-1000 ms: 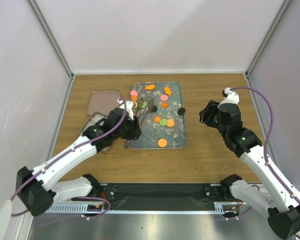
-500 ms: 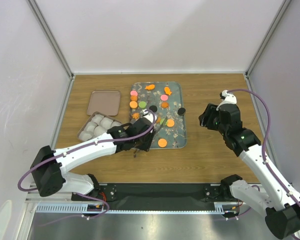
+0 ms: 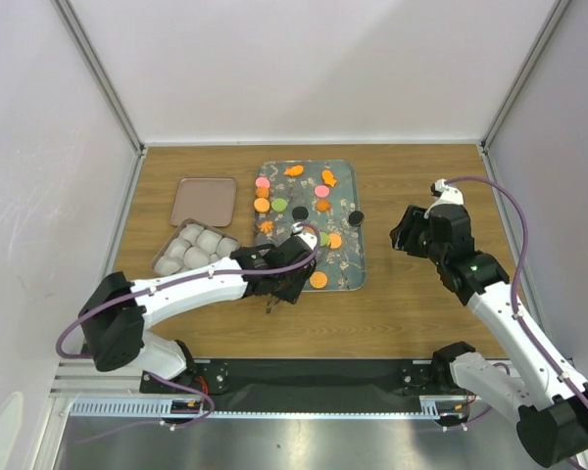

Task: Pack the cookies

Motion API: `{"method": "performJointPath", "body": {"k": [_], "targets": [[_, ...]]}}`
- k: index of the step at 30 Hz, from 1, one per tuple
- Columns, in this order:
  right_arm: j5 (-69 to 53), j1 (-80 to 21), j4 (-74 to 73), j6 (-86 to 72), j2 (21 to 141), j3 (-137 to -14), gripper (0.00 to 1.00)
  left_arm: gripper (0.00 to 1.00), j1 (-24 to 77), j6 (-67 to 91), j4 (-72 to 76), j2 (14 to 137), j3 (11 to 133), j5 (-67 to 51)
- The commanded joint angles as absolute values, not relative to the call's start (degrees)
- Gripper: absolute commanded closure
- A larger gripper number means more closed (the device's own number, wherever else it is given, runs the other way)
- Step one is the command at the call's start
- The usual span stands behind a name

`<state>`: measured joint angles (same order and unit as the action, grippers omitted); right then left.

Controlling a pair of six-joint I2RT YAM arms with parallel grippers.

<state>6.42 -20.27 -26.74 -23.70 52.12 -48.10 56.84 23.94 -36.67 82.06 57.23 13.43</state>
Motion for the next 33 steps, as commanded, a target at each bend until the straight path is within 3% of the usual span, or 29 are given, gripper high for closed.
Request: {"method": "performJointPath", "body": {"k": [1,33], "targets": [[5.5,-19.5,-25.9,-22.9,50.7,-48.0,0.43,0.52,57.0,23.9,-35.2,83.6,60.4,14.0],[1.8,-16.0,-25.5,-23.1,49.7,-47.2,0.43,0.51,49.7,21.1,-33.7,94.0,67.2,8.8]]}}
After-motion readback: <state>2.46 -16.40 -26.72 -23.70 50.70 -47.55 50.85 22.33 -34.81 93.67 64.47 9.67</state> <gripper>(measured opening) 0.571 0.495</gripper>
